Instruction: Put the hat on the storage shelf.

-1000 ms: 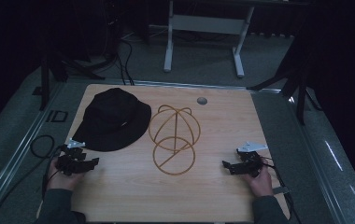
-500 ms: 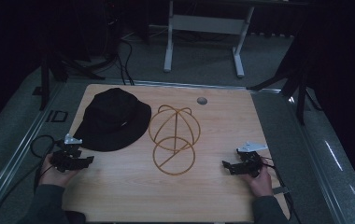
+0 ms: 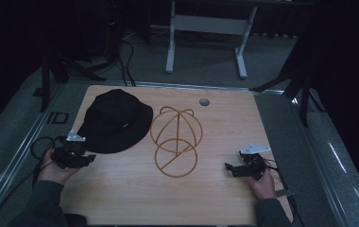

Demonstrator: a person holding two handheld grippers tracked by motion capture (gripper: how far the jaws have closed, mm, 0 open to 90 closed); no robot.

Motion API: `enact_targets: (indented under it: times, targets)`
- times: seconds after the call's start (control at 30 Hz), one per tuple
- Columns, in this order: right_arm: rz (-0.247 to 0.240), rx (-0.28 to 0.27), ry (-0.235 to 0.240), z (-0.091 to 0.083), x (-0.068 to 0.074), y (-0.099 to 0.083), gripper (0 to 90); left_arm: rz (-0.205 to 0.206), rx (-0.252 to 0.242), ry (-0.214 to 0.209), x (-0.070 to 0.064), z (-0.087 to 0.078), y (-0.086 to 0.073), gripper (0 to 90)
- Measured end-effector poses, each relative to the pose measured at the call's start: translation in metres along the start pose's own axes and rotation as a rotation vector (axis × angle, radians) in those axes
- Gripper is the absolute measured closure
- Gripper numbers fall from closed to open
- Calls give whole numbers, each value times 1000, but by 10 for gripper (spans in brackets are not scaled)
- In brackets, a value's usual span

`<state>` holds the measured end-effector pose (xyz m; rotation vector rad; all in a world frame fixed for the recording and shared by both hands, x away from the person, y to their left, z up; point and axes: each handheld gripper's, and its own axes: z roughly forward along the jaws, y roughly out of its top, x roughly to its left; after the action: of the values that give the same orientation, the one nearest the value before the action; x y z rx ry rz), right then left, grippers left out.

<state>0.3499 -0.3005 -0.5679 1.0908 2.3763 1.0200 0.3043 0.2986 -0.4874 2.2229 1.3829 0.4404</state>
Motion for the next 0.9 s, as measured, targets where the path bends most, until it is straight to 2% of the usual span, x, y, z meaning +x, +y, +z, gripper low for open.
enact_targets:
  times: [0.2,0.53,0.67,0.9]
  targets:
    - [0,0,0,0,0,0,114,-1,7,-32,3,-3,7,581]
    - [0,0,0,0,0,0,114,-7,5,-58,9,-9,20,585]
    - [0,0,0,0,0,0,114,6,4,-71,11,-11,27,604]
    - [0,0,0,0,0,0,114,27,11,-68,18,-15,38,628]
